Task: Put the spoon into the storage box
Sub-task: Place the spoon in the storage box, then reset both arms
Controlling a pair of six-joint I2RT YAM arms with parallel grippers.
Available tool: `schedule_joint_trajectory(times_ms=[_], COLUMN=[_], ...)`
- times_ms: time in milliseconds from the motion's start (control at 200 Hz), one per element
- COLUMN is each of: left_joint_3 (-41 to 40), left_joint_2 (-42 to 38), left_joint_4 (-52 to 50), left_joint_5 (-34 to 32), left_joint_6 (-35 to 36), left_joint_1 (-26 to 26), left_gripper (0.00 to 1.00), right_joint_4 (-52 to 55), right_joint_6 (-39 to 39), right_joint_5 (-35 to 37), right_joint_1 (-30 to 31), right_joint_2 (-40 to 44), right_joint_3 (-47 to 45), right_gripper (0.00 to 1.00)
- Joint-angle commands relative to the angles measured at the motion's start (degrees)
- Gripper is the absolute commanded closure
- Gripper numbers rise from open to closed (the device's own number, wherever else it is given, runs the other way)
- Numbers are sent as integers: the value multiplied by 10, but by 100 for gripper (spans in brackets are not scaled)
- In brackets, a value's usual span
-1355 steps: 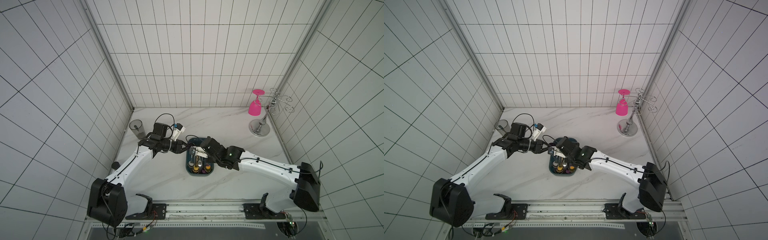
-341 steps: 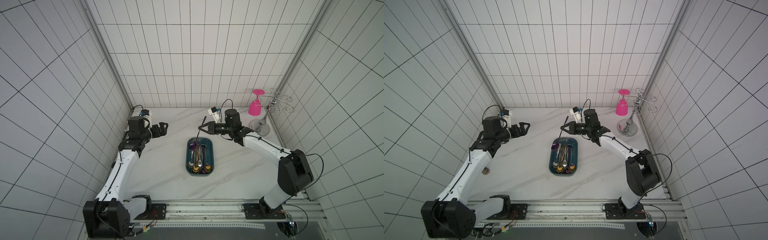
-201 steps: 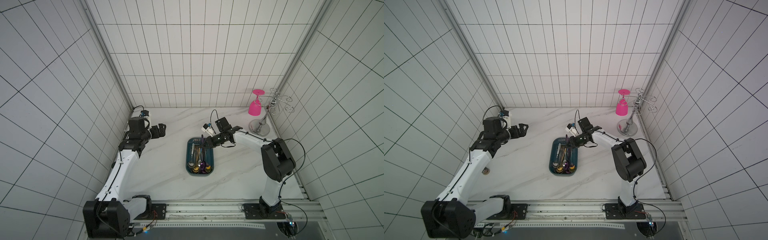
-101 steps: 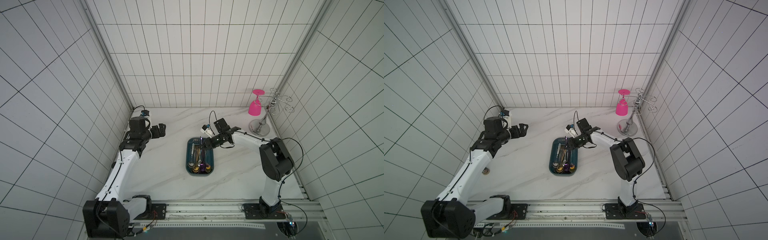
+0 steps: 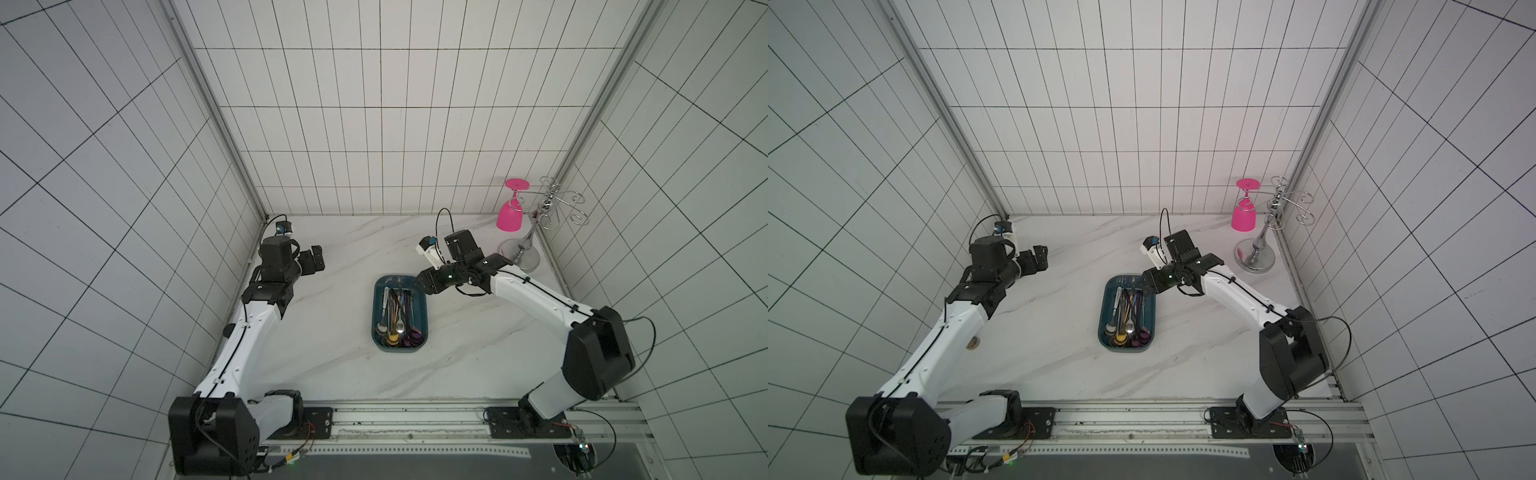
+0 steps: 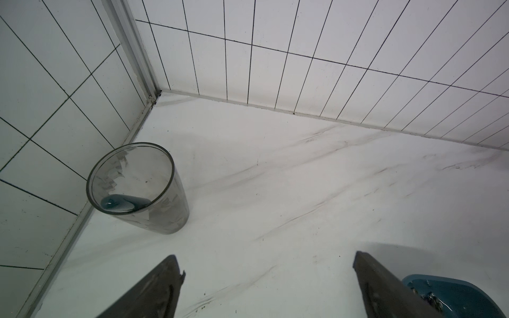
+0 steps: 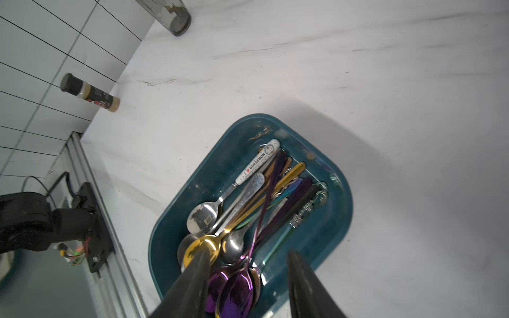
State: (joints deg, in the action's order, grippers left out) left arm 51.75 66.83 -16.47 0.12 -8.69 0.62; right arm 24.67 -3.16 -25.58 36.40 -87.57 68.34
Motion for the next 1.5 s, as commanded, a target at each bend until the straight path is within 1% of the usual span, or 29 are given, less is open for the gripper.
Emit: schedule_joint_trajectory(times_ms=[0, 95, 155, 220, 265, 335, 385, 405, 415, 530, 570, 655, 755, 845, 979, 1064, 1149, 1304, 1394, 1494], left_joint_3=[-36, -73, -105, -133, -151, -176, -192, -199, -202, -238, -250, -266, -267, -296, -316, -337, -355, -359, -346, -301], left_joint_2=[8, 14, 16, 22, 28, 39, 48, 52, 53, 70, 74, 85, 98, 116, 138, 160, 182, 219, 222, 225], left_joint_4=[89, 142, 199, 252, 283, 331, 364, 377, 383, 462, 488, 528, 527, 590, 639, 696, 746, 789, 766, 684], left_joint_5=[-32, -21, -19, -15, -20, -25, -33, -36, -37, -49, -52, -63, -78, -69, -63, -55, -49, -56, -49, -22], left_joint_6=[23, 22, 21, 25, 28, 35, 37, 37, 37, 37, 39, 50, 43, 41, 39, 37, 37, 21, 13, 6], left_joint_1=[-2, -2, -2, -3, -2, -2, -2, -2, -2, -2, -3, -1, -2, -7, -10, -14, -16, -27, -34, -48], left_gripper=[1, 1, 1, 1, 1, 1, 1, 1, 1, 1, 1, 1, 1, 1, 1, 1, 1, 1, 1, 1], right_joint_4=[-7, -42, -58, -63, -72, -98, -118, -124, -128, -193, -215, -259, -320, -382, -429, -468, -512, -588, -617, -643], right_joint_6=[21, 22, 23, 22, 20, 18, 21, 21, 22, 31, 39, 59, 87, 106, 96, 83, 73, 75, 84, 77], right_joint_5=[125, 188, 233, 276, 308, 354, 376, 389, 396, 489, 507, 518, 519, 520, 518, 518, 528, 523, 514, 497], right_joint_1=[-1, -7, -10, -14, -17, -22, -28, -30, -30, -45, -52, -72, -93, -116, -150, -167, -175, -184, -190, -206], right_joint_2=[55, 98, 119, 136, 148, 165, 176, 179, 180, 200, 204, 209, 226, 233, 228, 211, 188, 149, 140, 136], right_joint_3=[-45, -81, -97, -107, -119, -144, -161, -168, -171, -223, -240, -273, -324, -368, -410, -433, -449, -475, -480, -486], right_gripper=[45, 35, 29, 26, 22, 13, 11, 2, 1, 1, 1, 1, 1, 1, 1, 1, 2, 1, 1, 1])
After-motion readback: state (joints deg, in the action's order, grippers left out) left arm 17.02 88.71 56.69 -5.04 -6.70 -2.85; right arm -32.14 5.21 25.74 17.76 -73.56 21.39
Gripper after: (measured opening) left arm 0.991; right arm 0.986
